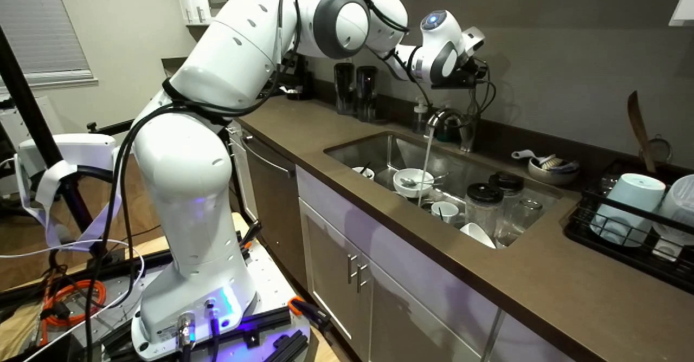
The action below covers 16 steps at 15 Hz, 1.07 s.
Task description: Push the faucet handle down
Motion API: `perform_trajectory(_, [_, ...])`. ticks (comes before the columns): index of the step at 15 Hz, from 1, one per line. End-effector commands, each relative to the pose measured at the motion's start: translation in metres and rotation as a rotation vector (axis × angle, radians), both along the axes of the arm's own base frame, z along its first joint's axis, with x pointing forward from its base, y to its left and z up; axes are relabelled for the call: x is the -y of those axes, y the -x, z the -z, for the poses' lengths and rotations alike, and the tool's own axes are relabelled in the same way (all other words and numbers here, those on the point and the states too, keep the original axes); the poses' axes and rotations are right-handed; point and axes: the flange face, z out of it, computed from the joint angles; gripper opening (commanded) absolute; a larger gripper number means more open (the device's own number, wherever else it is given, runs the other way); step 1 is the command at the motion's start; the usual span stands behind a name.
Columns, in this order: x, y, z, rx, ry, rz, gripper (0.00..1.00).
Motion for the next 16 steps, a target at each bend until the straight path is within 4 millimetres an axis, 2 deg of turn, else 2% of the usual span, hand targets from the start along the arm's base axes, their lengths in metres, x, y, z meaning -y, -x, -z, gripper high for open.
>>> perform_trajectory(1, [0.009, 0.008, 0.001, -0.063, 0.018, 0.004, 0.00])
perform_trajectory(16, [0.011, 0.041, 0.020, -0.108, 0.001, 0.006, 0.00])
